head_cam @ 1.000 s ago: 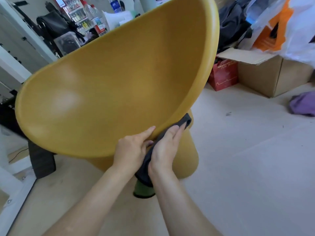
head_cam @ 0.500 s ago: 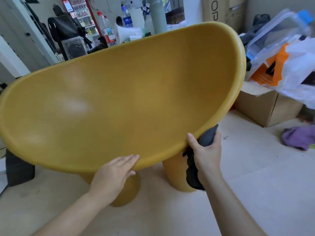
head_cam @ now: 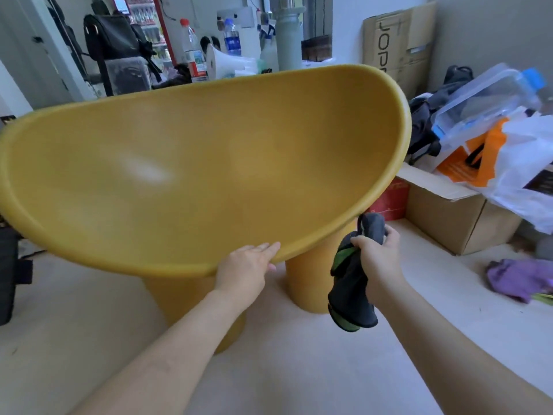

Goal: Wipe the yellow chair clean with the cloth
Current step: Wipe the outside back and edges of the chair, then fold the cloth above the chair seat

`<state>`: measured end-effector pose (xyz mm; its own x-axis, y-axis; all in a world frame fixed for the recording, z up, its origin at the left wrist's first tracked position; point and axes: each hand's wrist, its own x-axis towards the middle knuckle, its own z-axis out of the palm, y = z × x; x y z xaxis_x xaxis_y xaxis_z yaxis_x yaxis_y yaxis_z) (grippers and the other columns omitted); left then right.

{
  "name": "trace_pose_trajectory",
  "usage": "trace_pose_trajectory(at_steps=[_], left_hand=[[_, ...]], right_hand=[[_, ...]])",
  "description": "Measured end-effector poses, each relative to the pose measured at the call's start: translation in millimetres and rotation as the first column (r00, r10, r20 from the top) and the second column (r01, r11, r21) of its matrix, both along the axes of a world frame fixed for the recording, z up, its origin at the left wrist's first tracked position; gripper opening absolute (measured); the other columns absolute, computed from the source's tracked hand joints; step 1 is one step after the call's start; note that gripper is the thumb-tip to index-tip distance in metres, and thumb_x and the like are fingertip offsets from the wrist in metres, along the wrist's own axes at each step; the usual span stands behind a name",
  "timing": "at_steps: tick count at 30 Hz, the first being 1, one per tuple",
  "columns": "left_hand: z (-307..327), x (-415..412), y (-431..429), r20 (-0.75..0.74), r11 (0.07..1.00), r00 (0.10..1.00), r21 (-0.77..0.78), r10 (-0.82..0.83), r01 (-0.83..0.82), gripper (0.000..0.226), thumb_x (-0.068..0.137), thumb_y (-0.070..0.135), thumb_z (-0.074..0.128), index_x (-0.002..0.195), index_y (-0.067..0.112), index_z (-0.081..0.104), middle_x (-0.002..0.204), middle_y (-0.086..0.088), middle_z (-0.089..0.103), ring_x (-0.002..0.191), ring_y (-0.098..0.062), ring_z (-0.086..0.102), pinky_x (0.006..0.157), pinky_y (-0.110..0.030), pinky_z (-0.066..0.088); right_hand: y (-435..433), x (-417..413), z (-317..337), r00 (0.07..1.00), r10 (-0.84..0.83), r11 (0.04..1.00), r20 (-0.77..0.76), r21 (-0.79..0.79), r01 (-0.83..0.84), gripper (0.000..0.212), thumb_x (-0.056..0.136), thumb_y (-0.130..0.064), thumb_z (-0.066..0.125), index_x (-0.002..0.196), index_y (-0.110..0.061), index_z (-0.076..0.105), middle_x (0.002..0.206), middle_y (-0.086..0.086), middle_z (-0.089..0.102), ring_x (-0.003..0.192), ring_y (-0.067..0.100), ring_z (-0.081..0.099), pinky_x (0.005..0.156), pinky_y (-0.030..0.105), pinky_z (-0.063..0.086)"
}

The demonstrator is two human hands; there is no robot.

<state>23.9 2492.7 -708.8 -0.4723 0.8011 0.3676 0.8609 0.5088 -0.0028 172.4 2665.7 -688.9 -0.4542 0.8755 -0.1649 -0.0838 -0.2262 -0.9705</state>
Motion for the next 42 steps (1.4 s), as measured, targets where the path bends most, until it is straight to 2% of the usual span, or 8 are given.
trace_pose_trajectory(at_steps=[16,18,22,25,28,33,37,42], left_hand=[[37,-42,53,0.495,0.881,0.765,-0.002,0.413,-0.474,0.033,0.094,0.027,0.051,0.125,0.034,0.059,0.134,0.003,0.055,0.127,-0.026,0.046,0.103,-0.033,0.035],[50,-8,42,0.754,0.857,0.643,0.24,0.131,-0.456,0.018,0.089,0.036,0.058,0.103,0.031,0.069,0.119,0.007,0.059,0.12,-0.022,0.05,0.101,-0.035,0.039],[98,79,6,0.847,0.814,0.048,0.522,-0.529,-0.256,0.038,0.078,0.048,0.064,0.104,0.021,0.068,0.098,0.002,0.072,0.096,-0.016,0.067,0.081,-0.032,0.054],[113,91,-7,0.765,0.773,0.379,0.611,-0.52,-0.174,0.012,0.077,0.023,0.077,0.086,0.019,0.072,0.079,0.008,0.075,0.077,-0.005,0.069,0.064,-0.015,0.047],[129,78,-28,0.738,0.785,0.467,0.605,-0.487,-0.136,0.025,0.084,0.007,0.066,0.065,0.023,0.067,0.057,0.006,0.064,0.054,-0.012,0.057,0.053,-0.023,0.042],[183,63,-64,0.638,0.789,0.677,0.599,-0.367,-0.137,0.054,0.075,-0.004,0.045,0.082,0.041,0.074,0.085,0.029,0.07,0.088,0.012,0.063,0.074,-0.003,0.042],[253,62,-89,0.769,0.781,0.46,0.584,-0.444,-0.223,0.044,0.076,-0.009,0.044,0.079,0.021,0.076,0.064,-0.005,0.068,0.05,-0.012,0.059,0.051,-0.016,0.044],[368,61,-134,0.865,0.815,0.15,0.501,-0.478,-0.292,0.038,0.075,0.002,0.046,0.091,0.02,0.076,0.081,-0.028,0.067,0.063,-0.038,0.068,0.057,-0.029,0.046]], right_hand=[[-18,41,54,0.861,0.409,0.78,0.301,0.373,-0.502,0.015,0.095,-0.023,0.056,0.099,-0.032,0.067,0.091,-0.001,0.074,0.092,0.019,0.07,0.087,0.041,0.055],[-21,51,68,0.832,0.458,0.714,0.313,0.428,-0.554,0.018,0.094,-0.026,0.054,0.102,-0.034,0.067,0.096,0.003,0.073,0.096,0.025,0.068,0.092,0.052,0.051],[-27,58,96,0.714,0.661,0.623,0.232,0.362,-0.694,0.026,0.099,-0.031,0.049,0.12,-0.026,0.063,0.118,0.008,0.069,0.113,0.024,0.064,0.103,0.05,0.045],[-36,59,123,0.62,0.728,0.505,0.292,0.383,-0.773,0.031,0.103,-0.025,0.042,0.127,-0.016,0.06,0.123,0.006,0.067,0.118,0.02,0.061,0.105,0.04,0.045],[-44,59,145,0.619,0.605,0.351,0.501,0.53,-0.772,0.028,0.102,-0.022,0.043,0.123,-0.025,0.061,0.109,-0.018,0.068,0.107,0.0,0.061,0.095,0.019,0.047],[-56,44,177,0.658,0.042,0.154,0.752,0.646,-0.748,0.024,0.095,-0.024,0.05,0.111,-0.04,0.056,0.095,-0.013,0.065,0.09,0.011,0.059,0.08,0.033,0.048],[-75,27,236,0.633,-0.041,0.171,0.773,0.63,-0.758,0.028,0.082,-0.014,0.051,0.101,-0.033,0.058,0.091,-0.009,0.062,0.082,0.019,0.058,0.067,0.038,0.051],[-117,19,347,0.708,-0.078,0.224,0.702,0.704,-0.674,0.027,0.074,-0.017,0.054,0.093,-0.028,0.069,0.077,-0.003,0.062,0.071,0.02,0.057,0.053,0.035,0.048]])
